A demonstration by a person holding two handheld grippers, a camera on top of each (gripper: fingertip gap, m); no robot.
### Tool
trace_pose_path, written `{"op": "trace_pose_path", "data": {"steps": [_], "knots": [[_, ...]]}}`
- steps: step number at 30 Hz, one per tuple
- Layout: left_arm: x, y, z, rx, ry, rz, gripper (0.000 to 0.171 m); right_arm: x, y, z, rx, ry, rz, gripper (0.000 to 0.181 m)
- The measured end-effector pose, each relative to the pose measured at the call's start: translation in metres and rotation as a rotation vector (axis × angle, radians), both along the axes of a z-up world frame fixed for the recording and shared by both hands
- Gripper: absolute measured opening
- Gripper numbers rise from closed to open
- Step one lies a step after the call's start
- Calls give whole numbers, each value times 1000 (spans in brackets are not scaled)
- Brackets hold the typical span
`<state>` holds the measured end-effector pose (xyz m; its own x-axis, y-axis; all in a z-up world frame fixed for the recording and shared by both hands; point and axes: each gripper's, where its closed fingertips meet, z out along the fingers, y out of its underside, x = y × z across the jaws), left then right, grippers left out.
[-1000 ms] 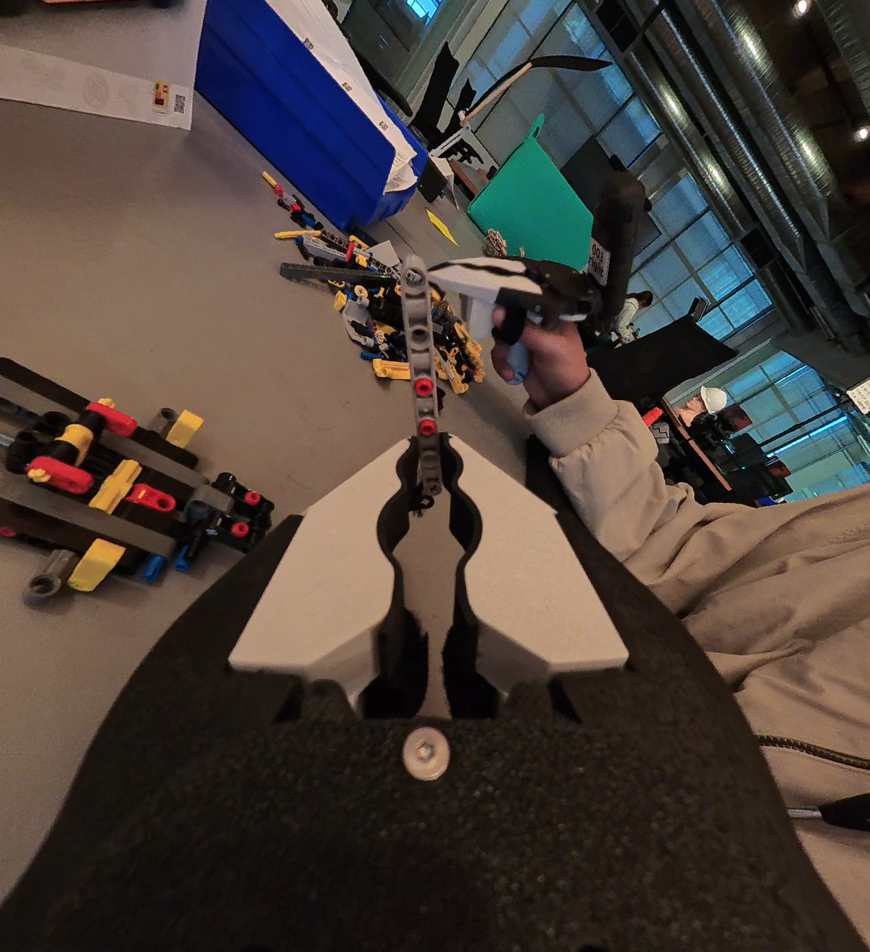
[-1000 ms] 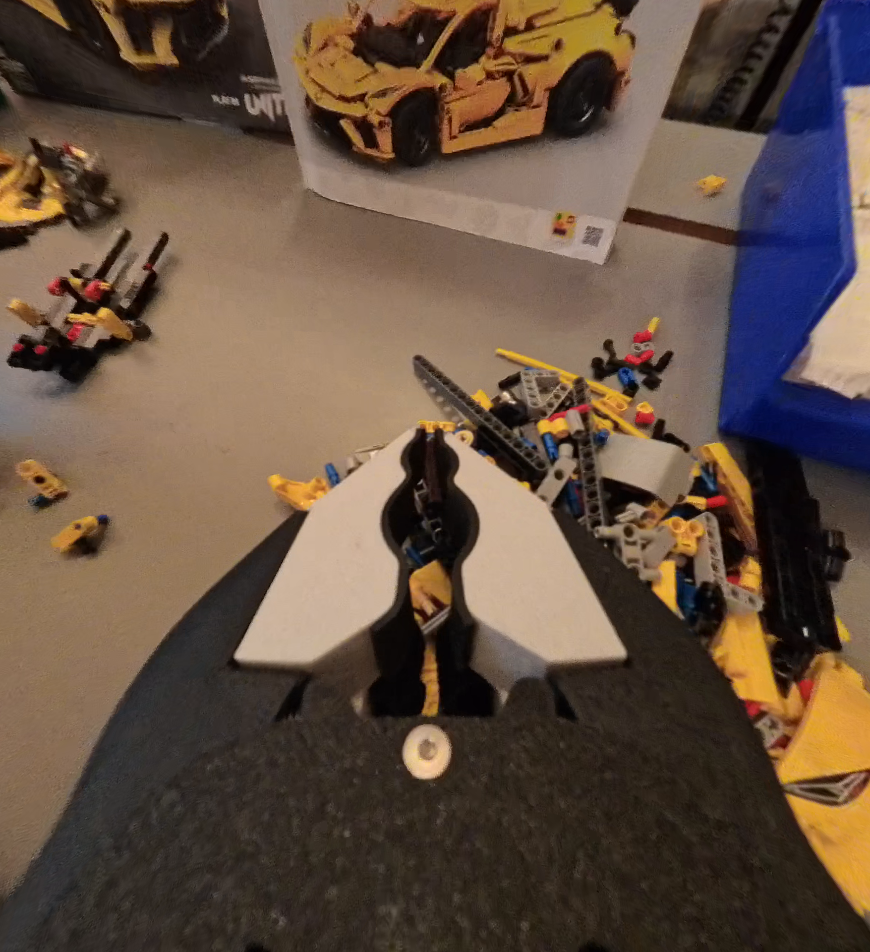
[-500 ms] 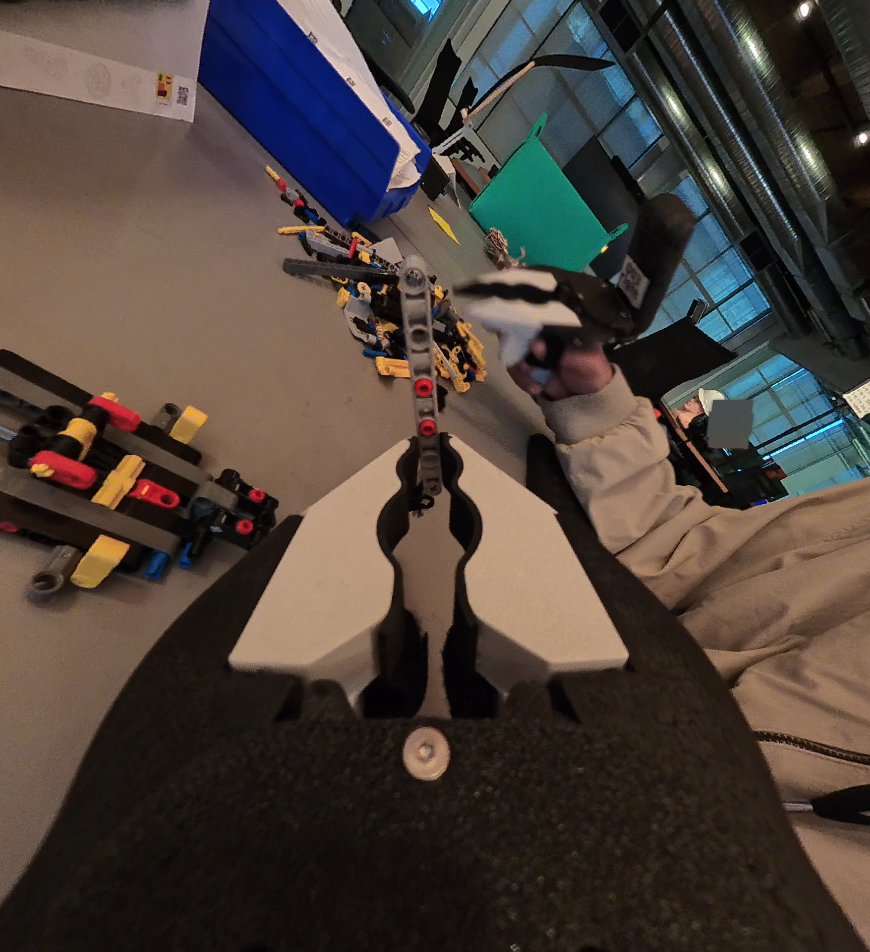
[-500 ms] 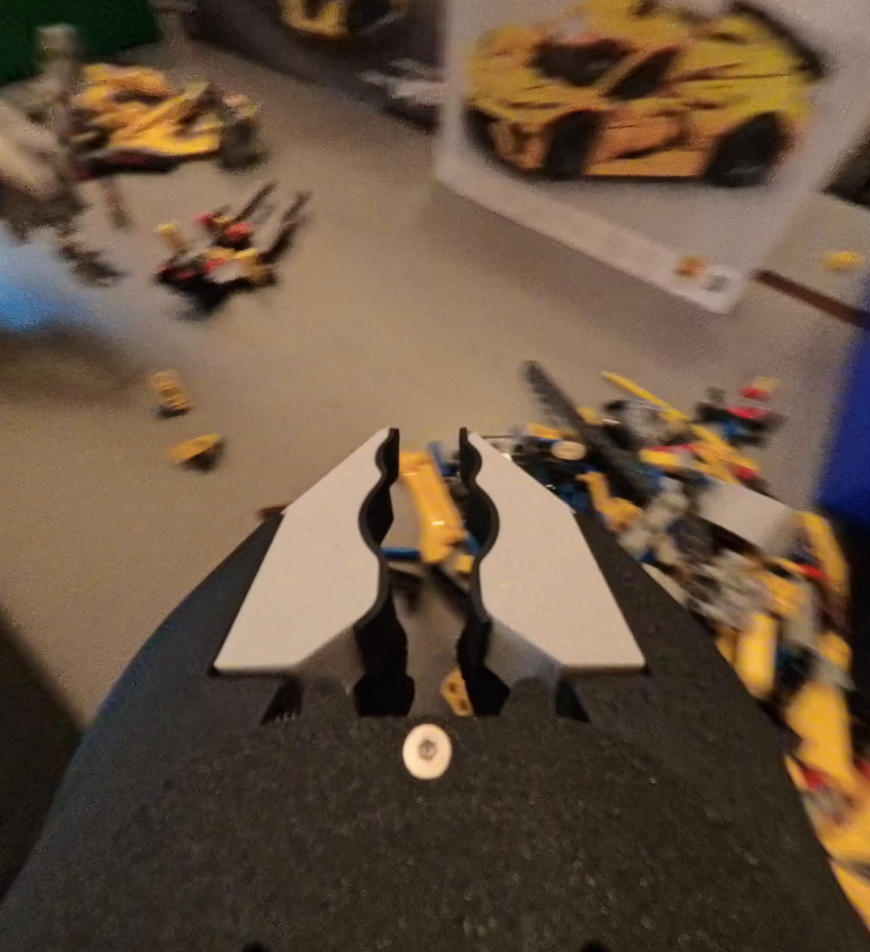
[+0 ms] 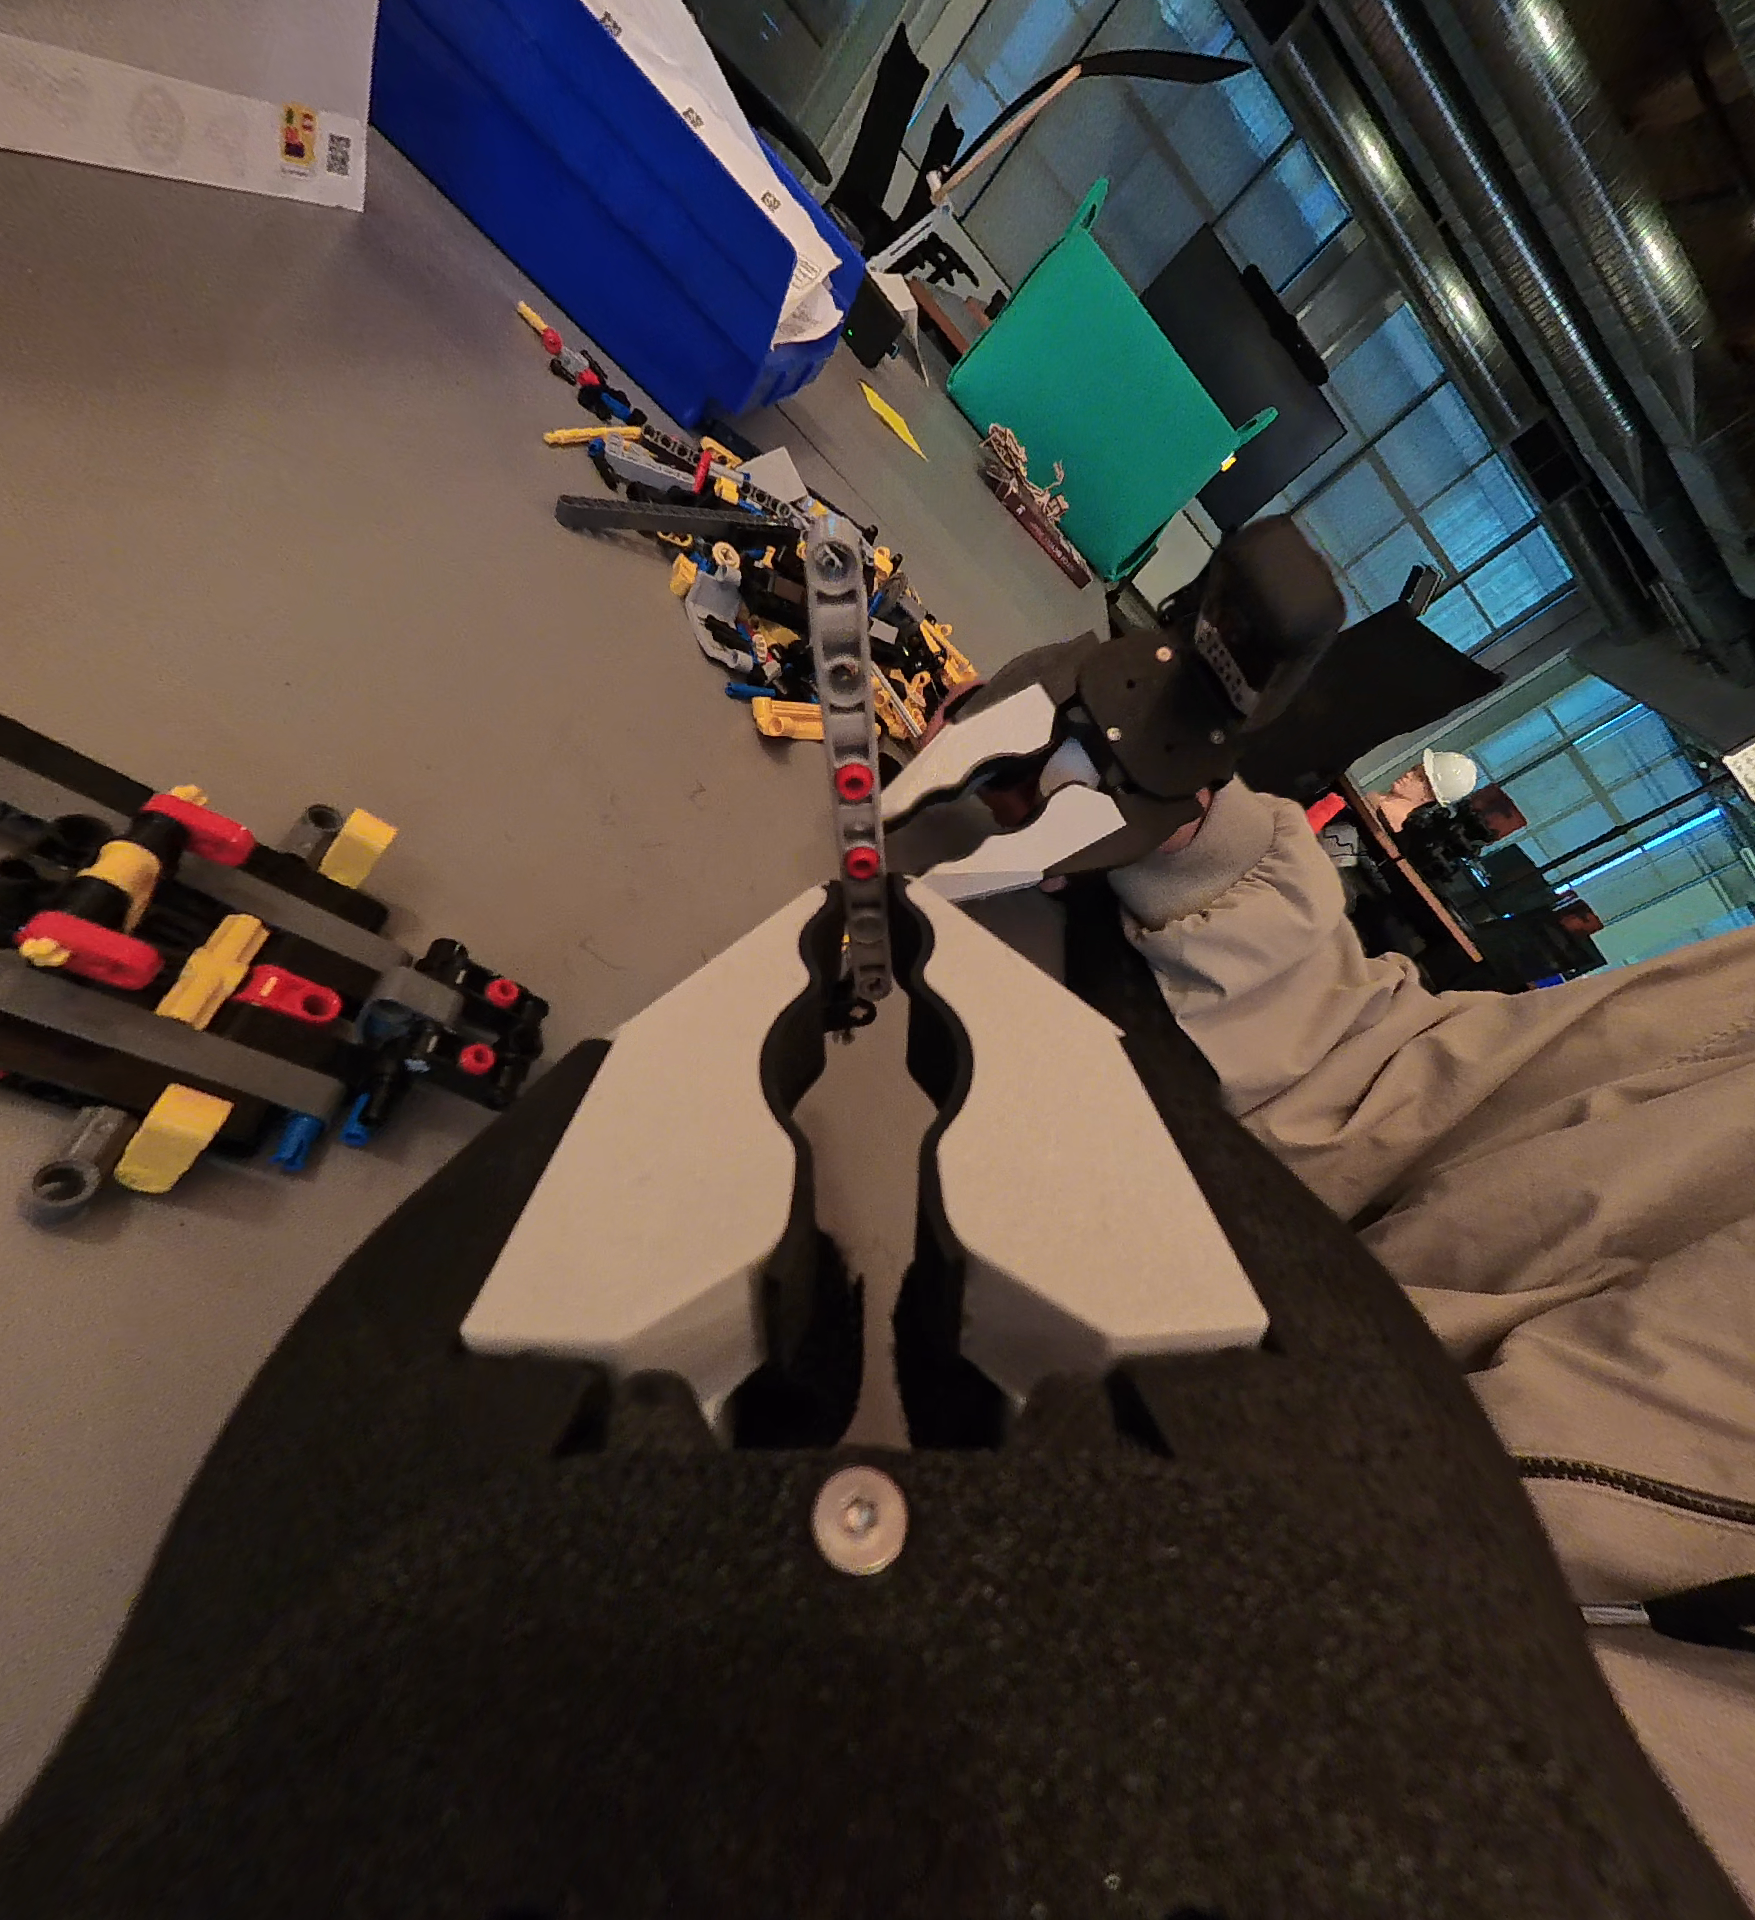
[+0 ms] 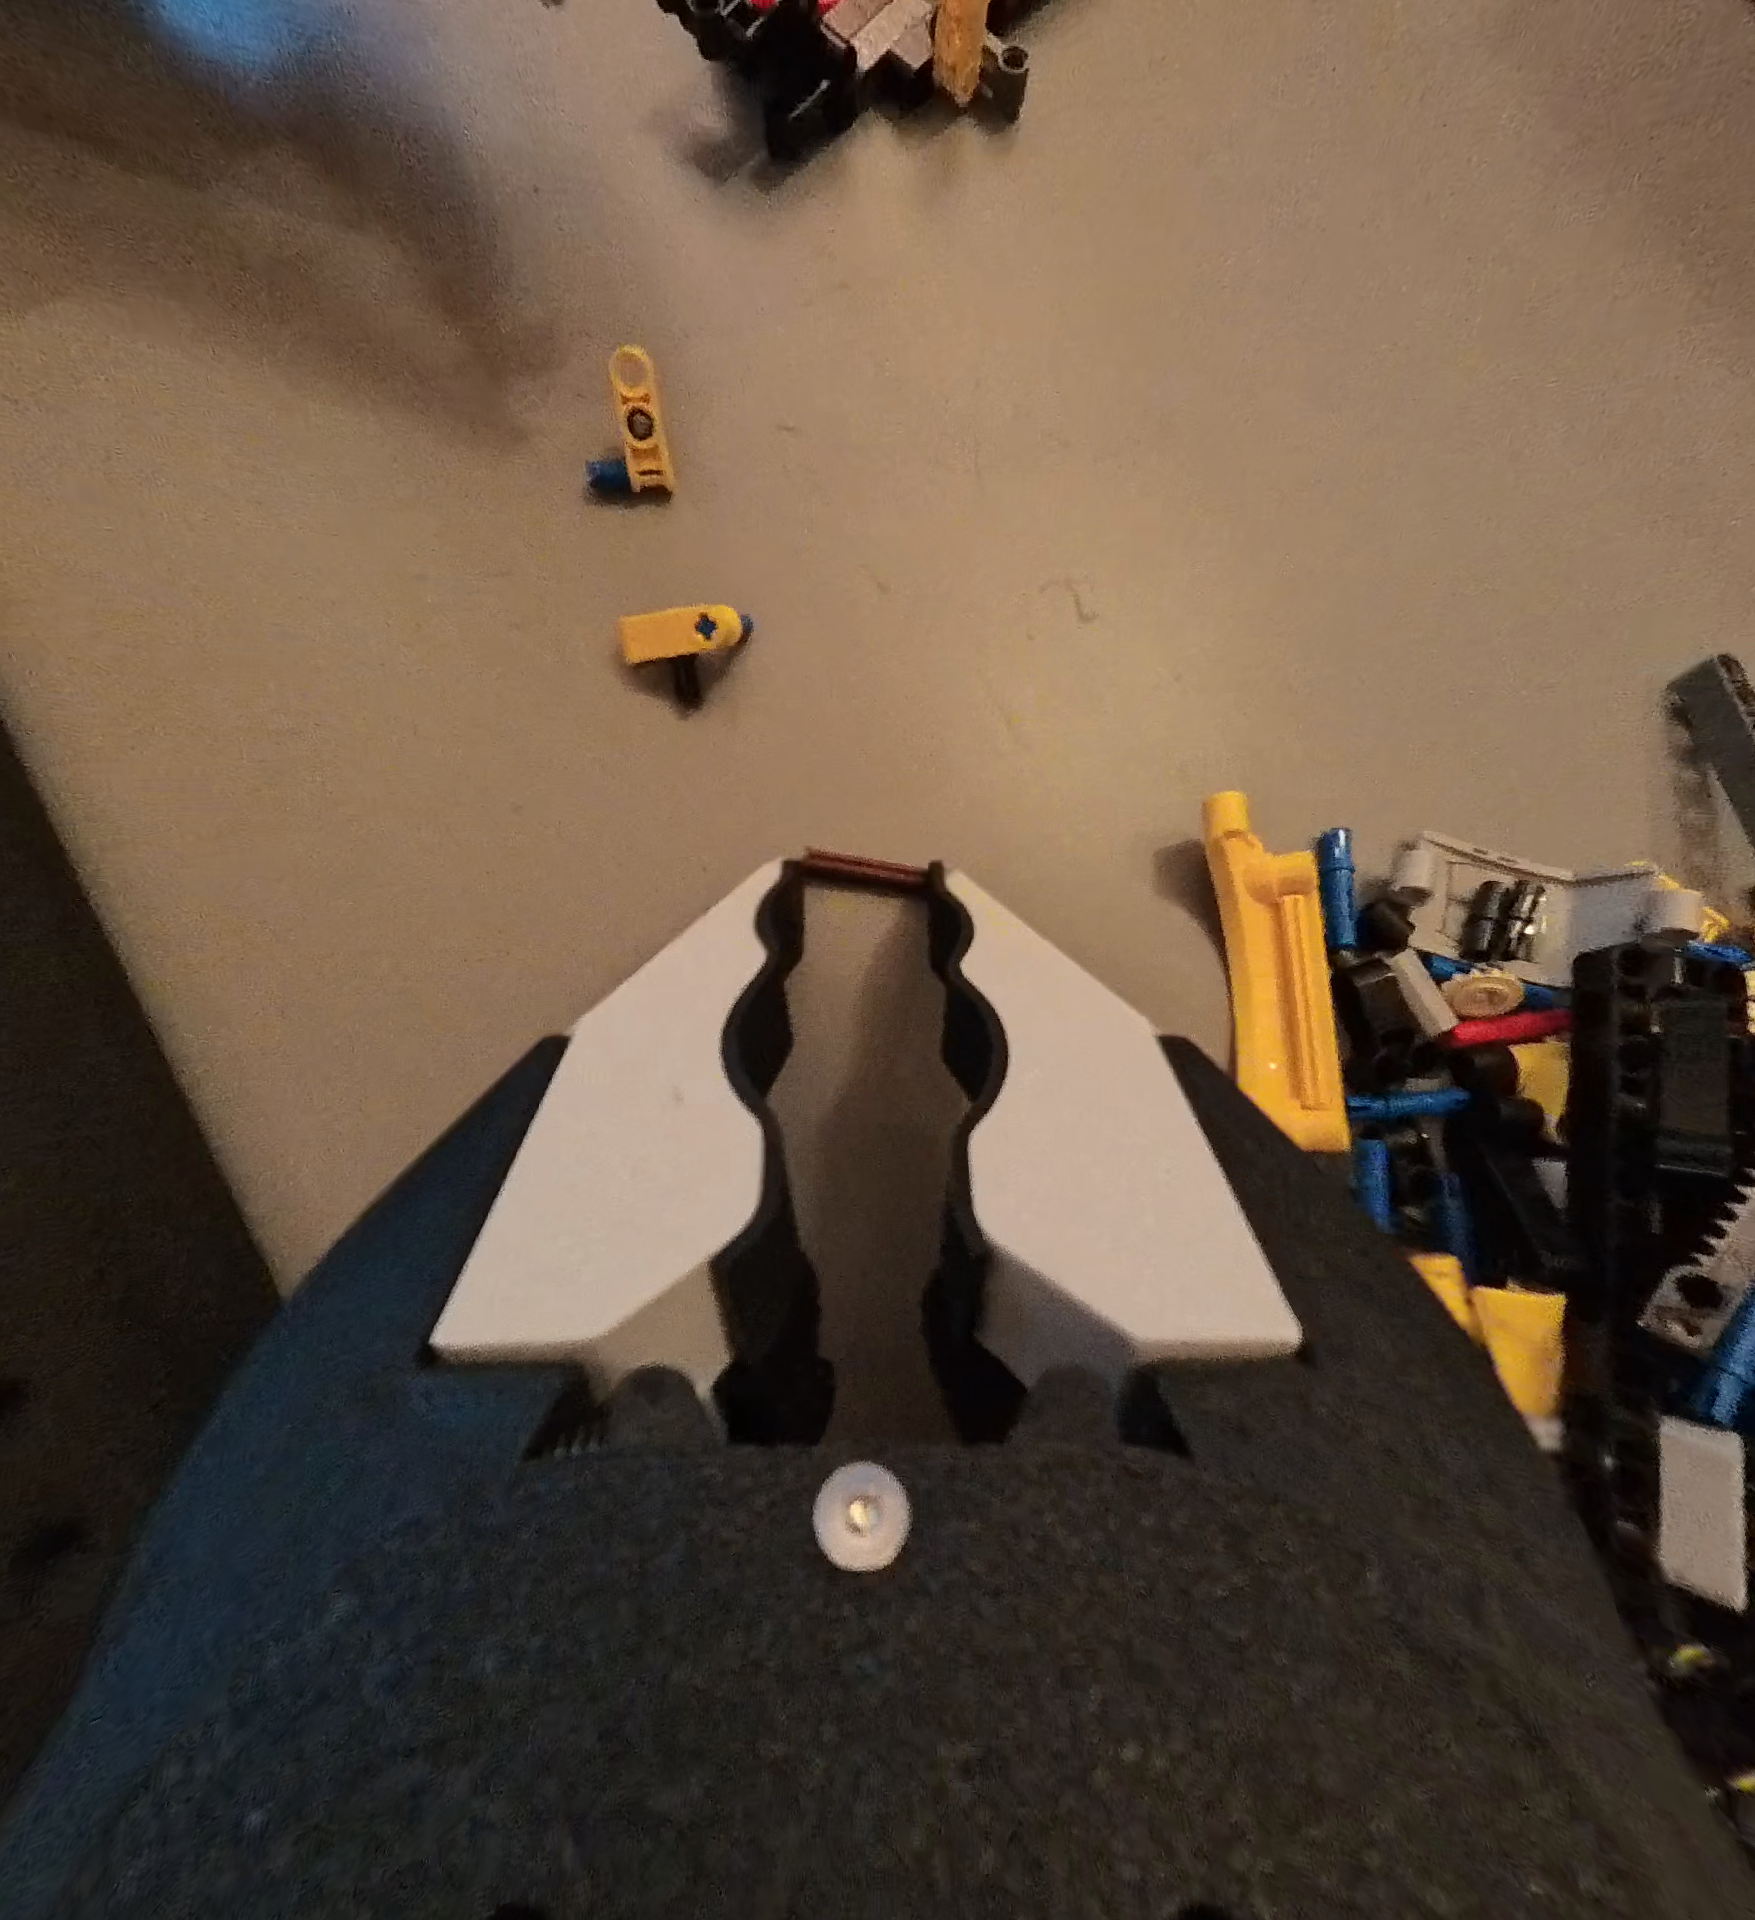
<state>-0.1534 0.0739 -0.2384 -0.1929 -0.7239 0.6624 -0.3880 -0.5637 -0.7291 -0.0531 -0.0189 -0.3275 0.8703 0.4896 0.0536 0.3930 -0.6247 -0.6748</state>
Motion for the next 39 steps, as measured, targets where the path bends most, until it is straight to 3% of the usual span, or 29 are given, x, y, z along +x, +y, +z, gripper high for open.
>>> {"op": "trace_pose_path", "data": {"steps": [6,8,12,14,17,20,24,27,30,36,38,39], "knots": [[0,1,1,-2,-3,4,7,20,2,9,20,8,-49,22],[-1,3,2,-6,-6,10,7,62,4,31,110,-53,-180,23],[0,3,2,-18,-10,12,7,173,-7,73,311,-139,-618,23],[1,2,1,-27,-12,7,7,186,-10,60,284,-154,-639,41],[1,0,5,-75,-34,-8,7,203,-16,62,300,-285,-706,38],[-2,-1,16,-157,-86,-25,7,164,0,91,383,-102,-643,32],[-6,-6,31,-259,-158,-83,7,-2,38,113,333,471,-206,33],[-9,-12,38,-324,-185,-129,7,-88,48,109,286,677,39,32],[-10,-17,38,-321,-174,-151,7,-109,54,106,262,747,81,23],[-10,-37,37,-287,-158,-236,7,-129,42,106,226,791,194,23],[-11,-44,38,-275,-163,-261,7,-129,40,105,212,783,199,6],[-10,-45,38,-250,-167,-259,7,-129,39,105,193,805,204,6]]}}
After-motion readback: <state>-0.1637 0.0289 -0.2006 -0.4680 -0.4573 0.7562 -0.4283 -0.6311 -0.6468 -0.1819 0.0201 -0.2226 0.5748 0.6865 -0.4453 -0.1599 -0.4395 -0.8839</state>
